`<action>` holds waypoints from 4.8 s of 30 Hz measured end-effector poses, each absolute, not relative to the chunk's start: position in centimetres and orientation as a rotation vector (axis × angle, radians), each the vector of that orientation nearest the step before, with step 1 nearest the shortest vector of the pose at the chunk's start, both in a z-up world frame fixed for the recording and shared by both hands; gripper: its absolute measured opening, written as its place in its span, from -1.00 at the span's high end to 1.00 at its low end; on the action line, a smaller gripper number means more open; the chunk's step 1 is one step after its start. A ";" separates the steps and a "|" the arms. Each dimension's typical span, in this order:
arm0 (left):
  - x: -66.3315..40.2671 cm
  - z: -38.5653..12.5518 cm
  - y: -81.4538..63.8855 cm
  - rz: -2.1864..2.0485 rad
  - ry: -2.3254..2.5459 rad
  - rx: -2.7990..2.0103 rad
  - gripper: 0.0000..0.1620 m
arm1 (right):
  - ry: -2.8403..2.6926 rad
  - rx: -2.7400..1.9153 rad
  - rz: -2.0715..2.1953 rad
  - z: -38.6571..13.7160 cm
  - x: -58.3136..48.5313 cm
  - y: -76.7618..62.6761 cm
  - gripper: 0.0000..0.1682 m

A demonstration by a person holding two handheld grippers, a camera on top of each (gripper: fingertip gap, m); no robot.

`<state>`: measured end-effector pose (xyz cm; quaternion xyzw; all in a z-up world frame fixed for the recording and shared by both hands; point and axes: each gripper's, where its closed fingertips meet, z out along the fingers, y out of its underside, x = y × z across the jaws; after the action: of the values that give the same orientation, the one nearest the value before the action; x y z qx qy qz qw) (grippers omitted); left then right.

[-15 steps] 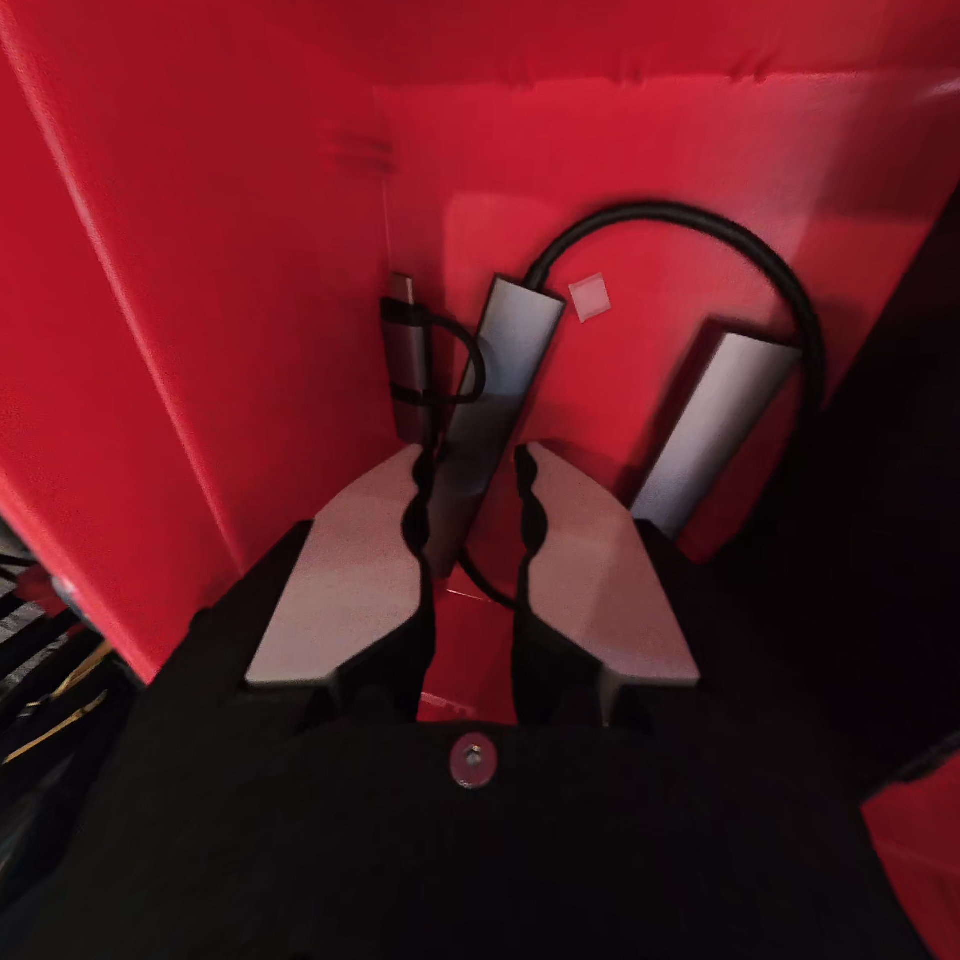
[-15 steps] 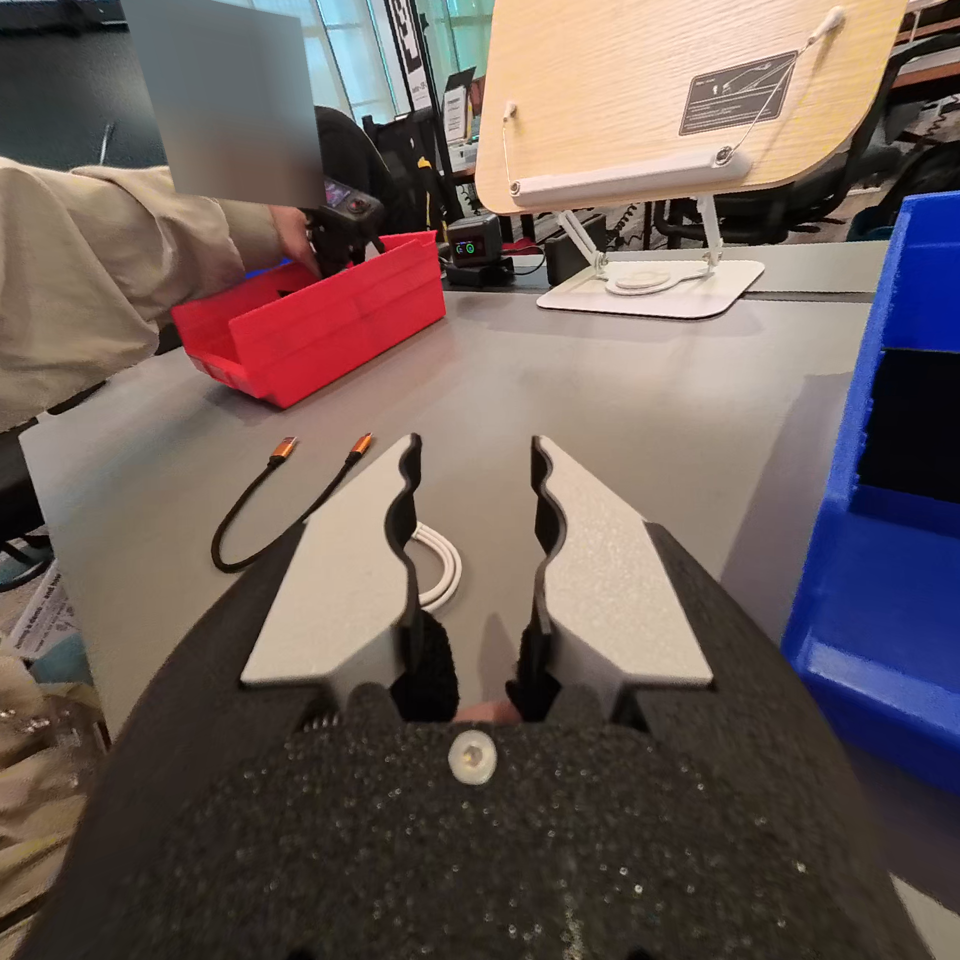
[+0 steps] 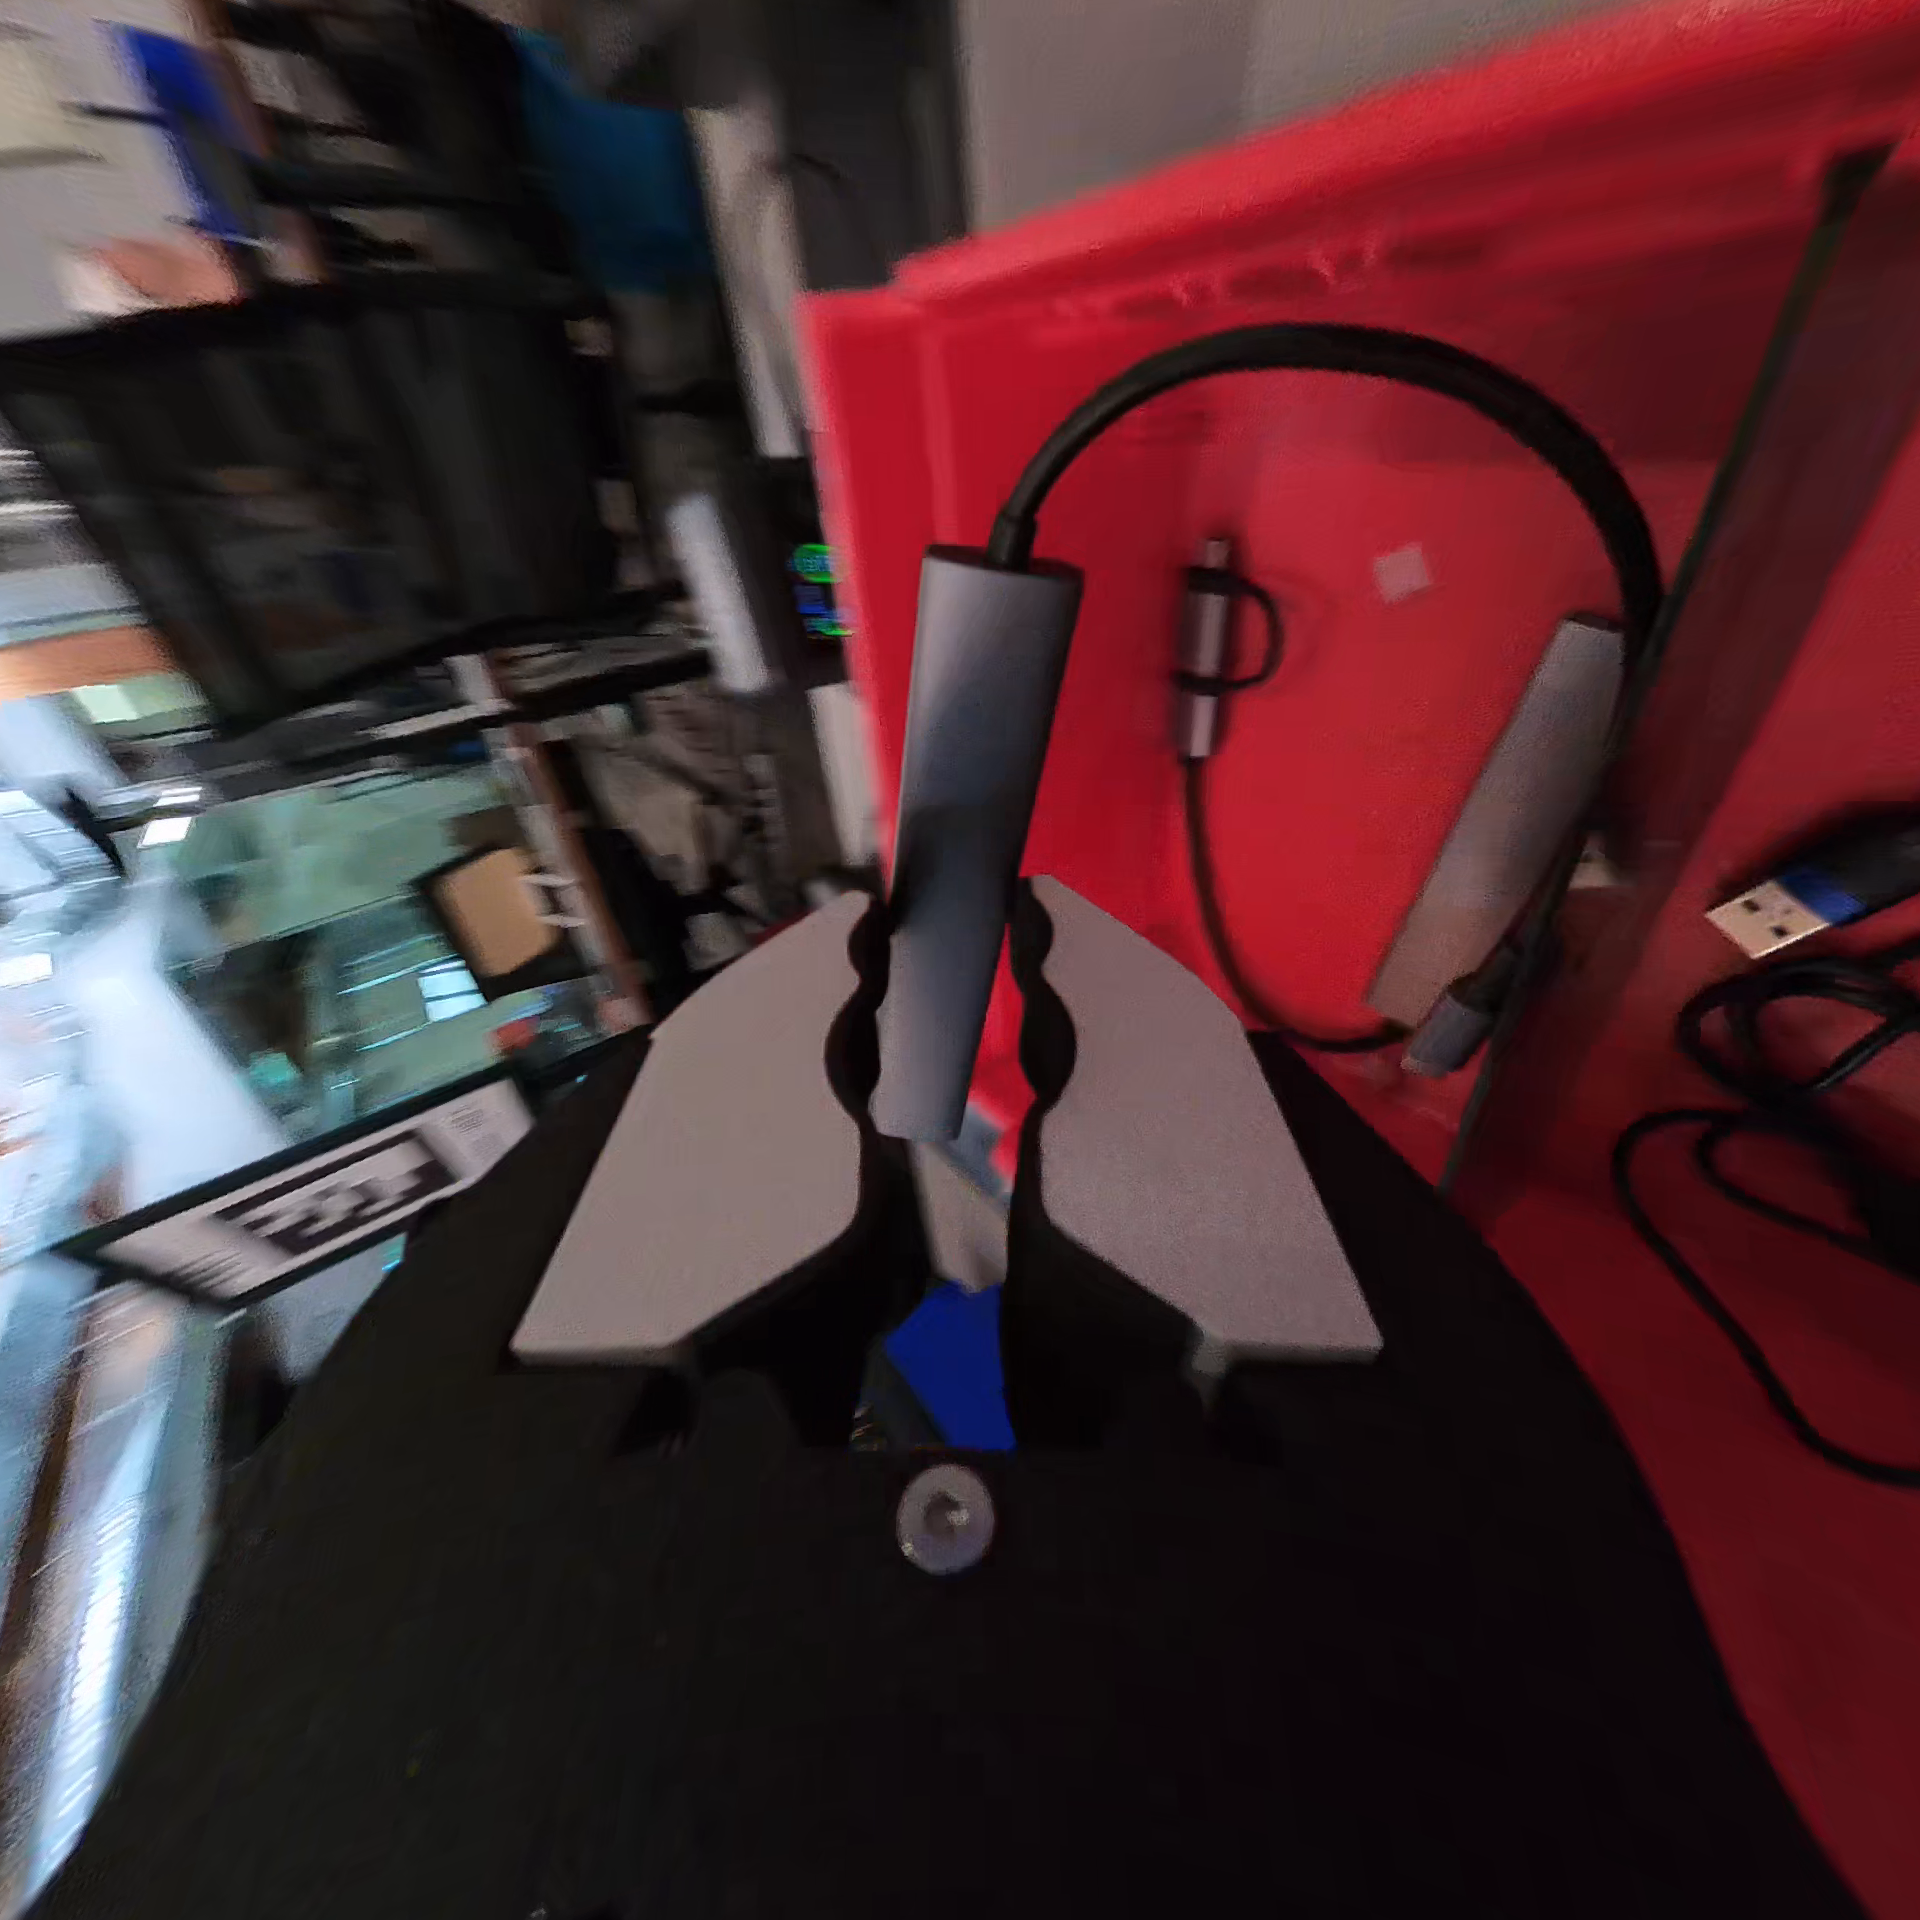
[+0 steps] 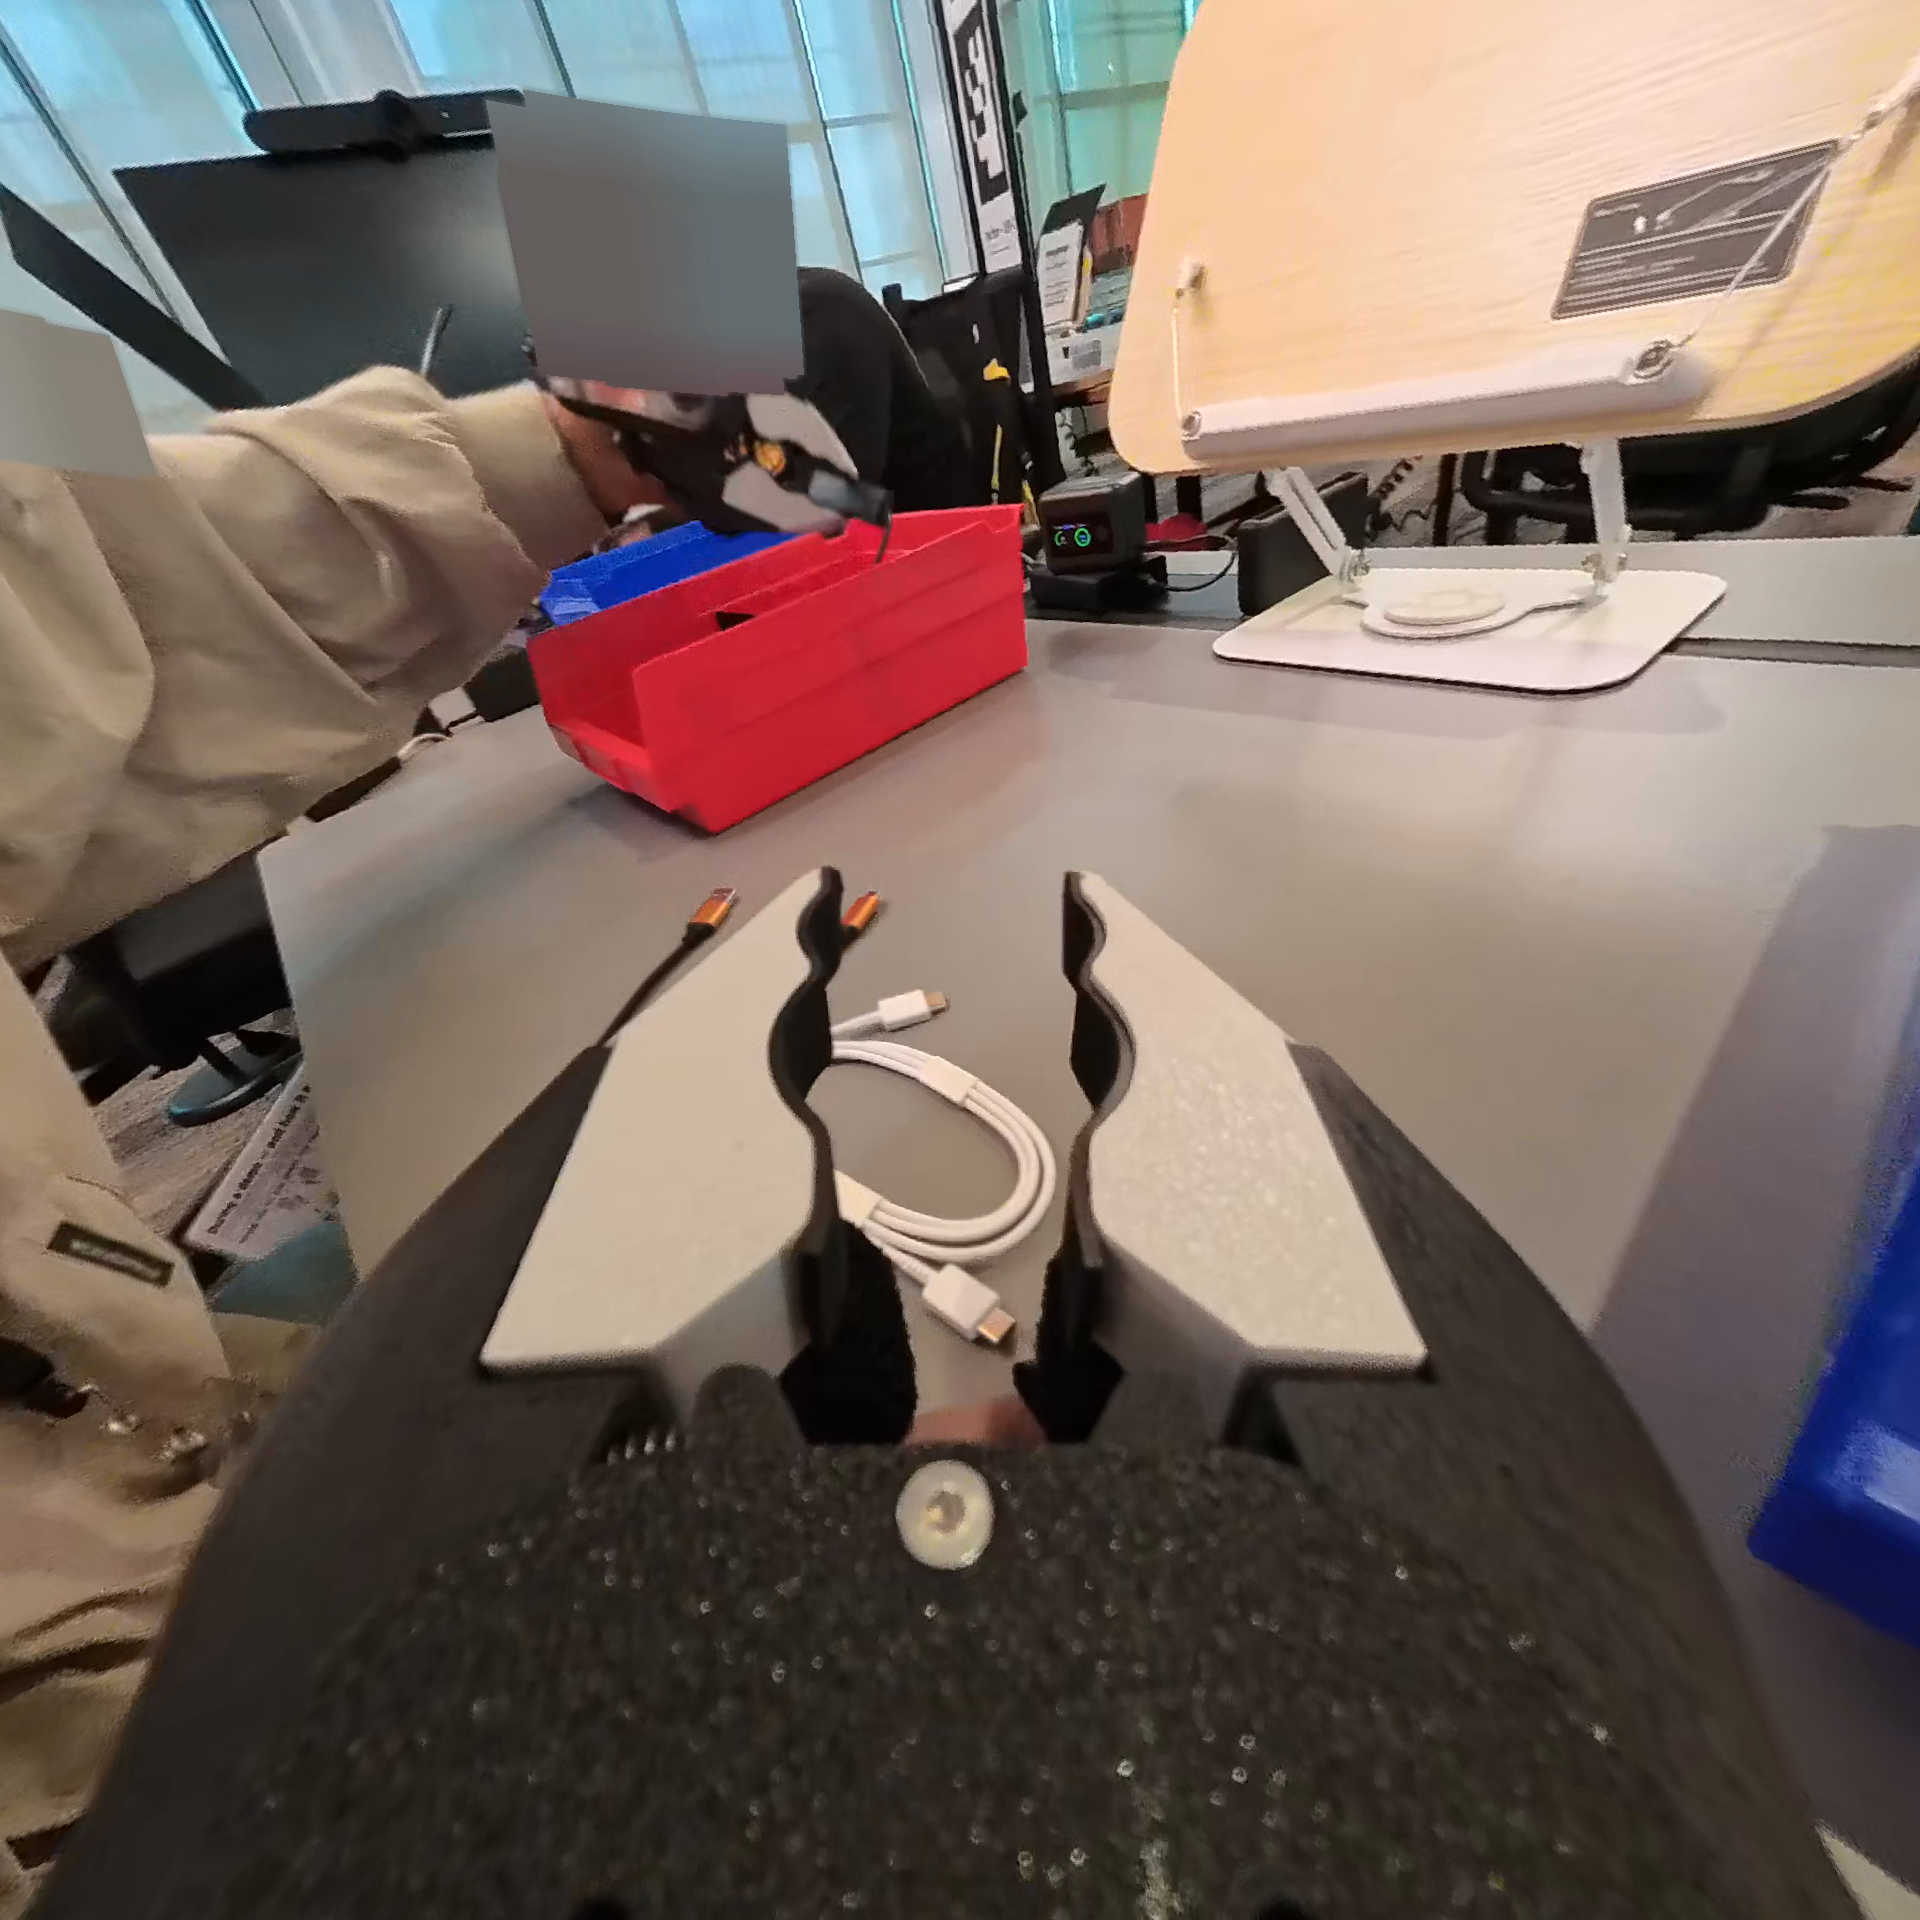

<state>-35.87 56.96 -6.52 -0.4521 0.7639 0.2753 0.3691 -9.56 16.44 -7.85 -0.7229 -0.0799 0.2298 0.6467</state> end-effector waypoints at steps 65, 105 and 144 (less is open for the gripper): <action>-23.0 2.9 15.8 -1.615 1.236 -0.928 0.87 | -0.668 -1.157 1.167 1.6 -20.7 15.4 0.90; -23.0 3.2 16.2 -1.561 1.151 -0.949 0.87 | -0.553 -1.050 1.241 2.3 -19.6 15.6 0.90; -22.4 1.0 13.5 -1.362 1.436 -0.914 0.81 | -0.734 -1.082 1.275 0.8 -21.3 13.7 0.90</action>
<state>-22.44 13.48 1.03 -0.3719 0.5840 -0.5539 0.4623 -21.33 13.74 0.82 -0.4689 -0.3182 0.5524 0.6113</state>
